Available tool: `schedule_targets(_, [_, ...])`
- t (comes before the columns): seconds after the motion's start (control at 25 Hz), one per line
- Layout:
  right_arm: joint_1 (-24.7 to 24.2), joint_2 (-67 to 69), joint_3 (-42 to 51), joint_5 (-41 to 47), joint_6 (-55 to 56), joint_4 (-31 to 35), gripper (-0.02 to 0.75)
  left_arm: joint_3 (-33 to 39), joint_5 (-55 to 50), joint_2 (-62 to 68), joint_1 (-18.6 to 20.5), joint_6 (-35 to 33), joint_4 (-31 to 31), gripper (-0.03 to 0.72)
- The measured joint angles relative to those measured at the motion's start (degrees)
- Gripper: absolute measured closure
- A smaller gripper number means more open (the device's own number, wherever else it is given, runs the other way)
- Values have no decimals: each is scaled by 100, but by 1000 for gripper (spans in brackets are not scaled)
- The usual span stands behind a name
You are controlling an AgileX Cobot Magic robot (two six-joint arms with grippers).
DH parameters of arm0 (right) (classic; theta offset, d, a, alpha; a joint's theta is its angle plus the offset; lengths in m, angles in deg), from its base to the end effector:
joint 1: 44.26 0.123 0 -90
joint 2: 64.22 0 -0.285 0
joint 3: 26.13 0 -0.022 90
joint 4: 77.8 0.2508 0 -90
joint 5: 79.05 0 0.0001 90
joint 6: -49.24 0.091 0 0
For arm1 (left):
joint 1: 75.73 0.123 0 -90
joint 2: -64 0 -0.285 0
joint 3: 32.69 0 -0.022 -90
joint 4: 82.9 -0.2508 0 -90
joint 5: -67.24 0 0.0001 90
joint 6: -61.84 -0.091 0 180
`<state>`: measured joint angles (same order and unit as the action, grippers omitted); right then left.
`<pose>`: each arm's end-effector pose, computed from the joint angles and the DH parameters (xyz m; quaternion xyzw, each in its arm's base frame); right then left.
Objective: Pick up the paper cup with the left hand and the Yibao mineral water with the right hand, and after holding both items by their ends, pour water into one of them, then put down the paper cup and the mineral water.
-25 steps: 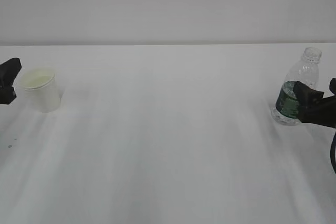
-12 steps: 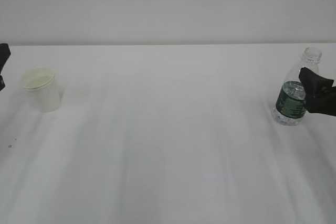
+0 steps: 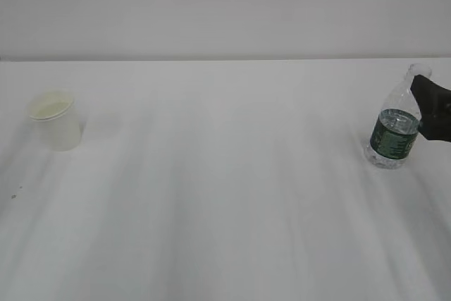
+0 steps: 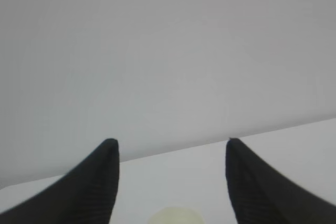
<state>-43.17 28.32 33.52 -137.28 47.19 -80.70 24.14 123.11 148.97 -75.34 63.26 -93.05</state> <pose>0.2397 0.0085 0.1897 -0.0444 0.7299 0.0009 0.6821 0.2373 -0.0116 0.2290 0.0767 0.6802 -0.0201 0.7287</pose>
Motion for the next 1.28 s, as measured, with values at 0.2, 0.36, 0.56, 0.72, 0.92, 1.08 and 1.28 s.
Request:
schedule_targets(0.2, [0,-319,22,244,0,-51,146,0,-90,-212,0,0,0,230])
schedule_targets(0.36, [0,-533,22,407,0,-73,147,0,-280,-406,0,0,0,231])
schedule_targets(0.56, [0,-773,31,558,20,-110,147,21,-474,-721,0,0,0,232])
schedule_targets(0.72, [0,-934,31,698,61,-129,146,22,-615,-1008,0,0,0,232])
schedule_targets(0.92, [0,-1194,45,843,93,-156,146,33,-833,-1385,0,0,0,232])
schedule_targets(1.08, [0,-1399,45,999,108,-156,146,33,-1029,-1679,0,0,0,232])
schedule_targets(1.28, [0,-1674,45,1168,122,-159,147,33,-1160,-1977,0,0,0,232])
